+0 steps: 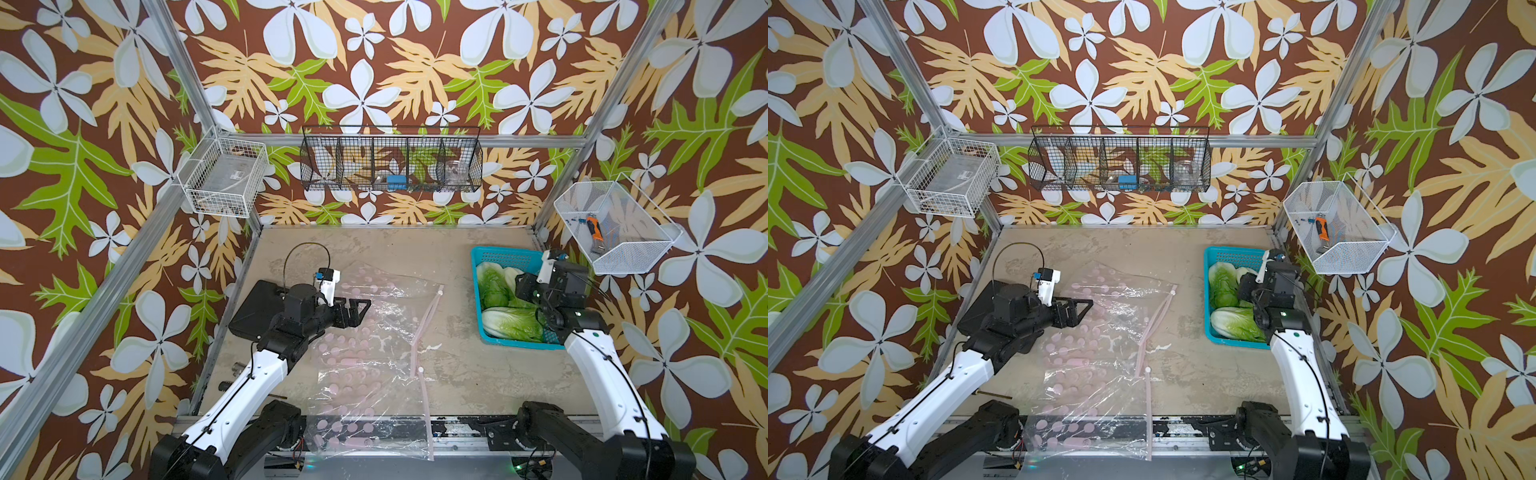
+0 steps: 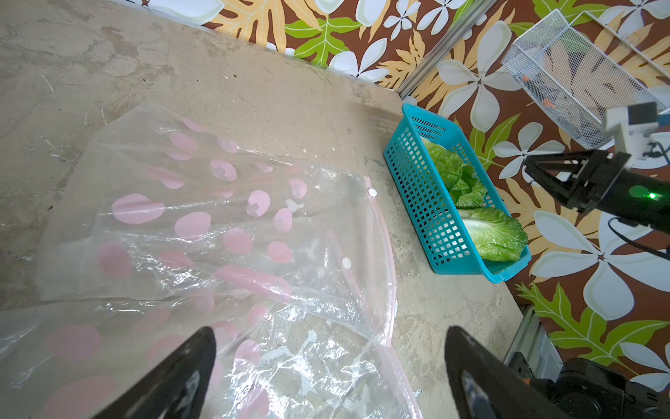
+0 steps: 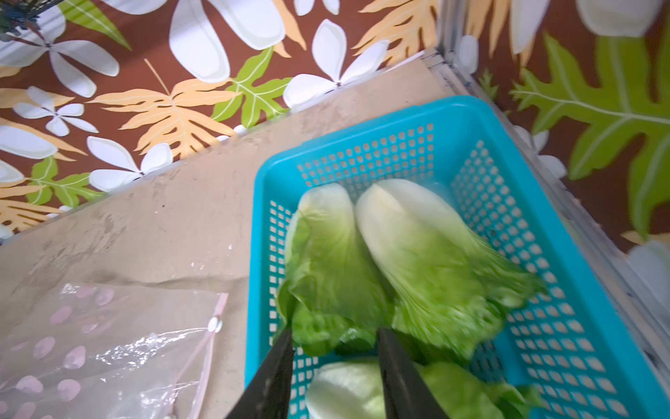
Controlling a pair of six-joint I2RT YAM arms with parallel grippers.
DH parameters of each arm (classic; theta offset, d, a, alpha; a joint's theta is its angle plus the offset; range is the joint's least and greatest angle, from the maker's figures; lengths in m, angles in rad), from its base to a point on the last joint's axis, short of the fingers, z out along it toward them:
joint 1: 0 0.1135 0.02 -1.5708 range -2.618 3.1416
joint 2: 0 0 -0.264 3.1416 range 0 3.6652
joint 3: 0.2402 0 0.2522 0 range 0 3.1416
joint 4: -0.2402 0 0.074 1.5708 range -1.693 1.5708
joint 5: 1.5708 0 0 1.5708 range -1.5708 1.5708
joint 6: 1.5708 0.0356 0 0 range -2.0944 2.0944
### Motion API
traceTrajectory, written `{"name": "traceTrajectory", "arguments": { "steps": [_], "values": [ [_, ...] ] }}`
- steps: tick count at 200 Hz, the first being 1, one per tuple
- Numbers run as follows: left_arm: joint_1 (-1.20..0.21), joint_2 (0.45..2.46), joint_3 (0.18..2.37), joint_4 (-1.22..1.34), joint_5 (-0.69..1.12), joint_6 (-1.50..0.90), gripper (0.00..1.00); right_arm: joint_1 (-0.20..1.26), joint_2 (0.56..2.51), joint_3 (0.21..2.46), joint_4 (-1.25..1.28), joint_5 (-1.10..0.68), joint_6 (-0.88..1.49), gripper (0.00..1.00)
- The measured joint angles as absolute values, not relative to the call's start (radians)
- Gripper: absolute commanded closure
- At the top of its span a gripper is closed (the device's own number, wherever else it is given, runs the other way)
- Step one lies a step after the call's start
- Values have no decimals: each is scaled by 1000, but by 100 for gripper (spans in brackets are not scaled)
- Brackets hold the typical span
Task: Open the zip-top bag and take out the chinese cabbages
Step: Place the Chinese cabbage in the basket, then adjust the Chinese cabbage in the basket.
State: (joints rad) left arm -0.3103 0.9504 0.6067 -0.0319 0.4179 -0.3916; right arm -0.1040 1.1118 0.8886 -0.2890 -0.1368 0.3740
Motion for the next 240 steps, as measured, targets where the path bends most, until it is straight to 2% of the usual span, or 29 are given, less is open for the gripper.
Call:
{"name": "traceTrajectory", "arguments": {
  "steps": [19,67,146,171,193,209,240],
  "values": [
    [-310,950,607,-33,406,-392,0,-72,1214,945,-271,-162,385,61],
    [-310,953,607,-42,386,-391,0,-25,1404,1005,-199,-191,381,89],
    [-310,962,597,-55,367,-391,0,-22,1425,808,-114,-170,381,93],
    [-310,963,597,-56,367,-391,0,-21,1407,788,-98,-163,387,86],
    [-310,962,596,-56,363,-392,0,-14,1390,844,-140,-175,388,64],
    [-310,960,596,-56,363,-392,0,10,1357,906,-178,-163,378,53],
    [-310,953,596,-56,351,-392,0,91,1304,1012,-247,-126,355,49]
  ]
}}
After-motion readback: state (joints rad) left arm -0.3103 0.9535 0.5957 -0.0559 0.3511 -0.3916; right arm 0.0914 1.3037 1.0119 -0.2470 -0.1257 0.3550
